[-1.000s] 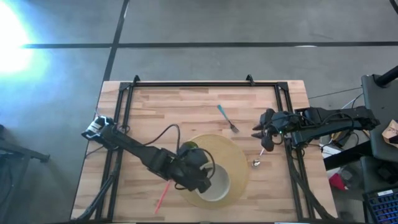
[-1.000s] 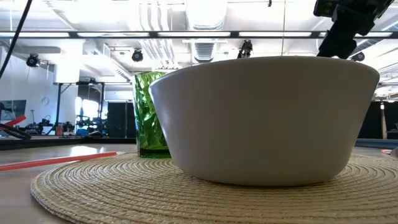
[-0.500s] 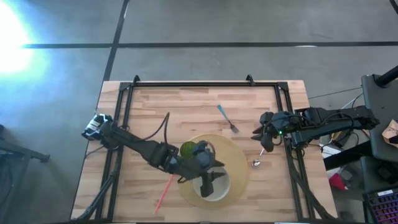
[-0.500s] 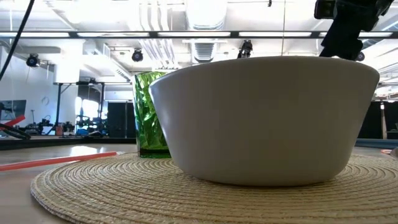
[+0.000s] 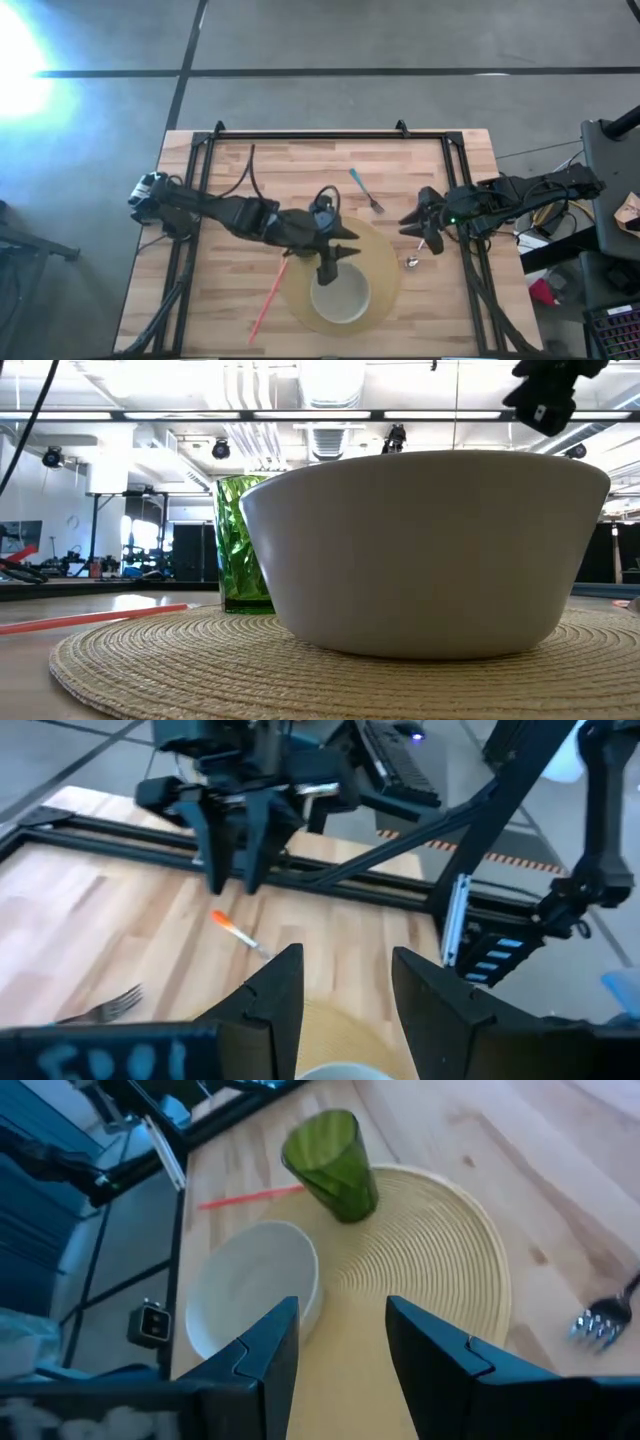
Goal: Pick & Place Utensil
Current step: Put the blue fork into the white bowl on the brown mat
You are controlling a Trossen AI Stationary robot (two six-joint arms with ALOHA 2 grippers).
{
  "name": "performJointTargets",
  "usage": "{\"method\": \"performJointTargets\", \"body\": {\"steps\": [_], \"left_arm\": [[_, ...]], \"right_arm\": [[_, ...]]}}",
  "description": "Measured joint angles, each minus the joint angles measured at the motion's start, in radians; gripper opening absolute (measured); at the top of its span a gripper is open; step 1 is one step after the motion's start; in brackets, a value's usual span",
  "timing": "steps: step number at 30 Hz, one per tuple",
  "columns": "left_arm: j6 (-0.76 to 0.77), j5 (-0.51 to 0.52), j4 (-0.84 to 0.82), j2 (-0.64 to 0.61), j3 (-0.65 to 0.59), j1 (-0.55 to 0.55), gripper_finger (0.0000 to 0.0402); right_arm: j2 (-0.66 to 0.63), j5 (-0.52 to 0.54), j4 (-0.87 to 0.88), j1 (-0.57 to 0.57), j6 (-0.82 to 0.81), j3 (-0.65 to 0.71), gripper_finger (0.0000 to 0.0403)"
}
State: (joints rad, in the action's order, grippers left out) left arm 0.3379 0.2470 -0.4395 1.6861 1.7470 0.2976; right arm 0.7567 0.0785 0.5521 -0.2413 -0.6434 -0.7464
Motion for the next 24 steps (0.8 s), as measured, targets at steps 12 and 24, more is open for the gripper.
{"method": "performJointTargets", "body": {"steps": [12,24], "left_arm": [[-0.087,-0.031,-0.052,-0.008,-0.001,-0.077,0.0127],[-0.170,-0.073,-0.013,-0.071,-0.102,-0.176,0.0048]], "right_arm": [[-0.001,0.052,-0.015,0.004,0.090,0.000,0.0148],[-0.001,0.213,-0.014,0.085,0.236,0.000,0.0148]]}}
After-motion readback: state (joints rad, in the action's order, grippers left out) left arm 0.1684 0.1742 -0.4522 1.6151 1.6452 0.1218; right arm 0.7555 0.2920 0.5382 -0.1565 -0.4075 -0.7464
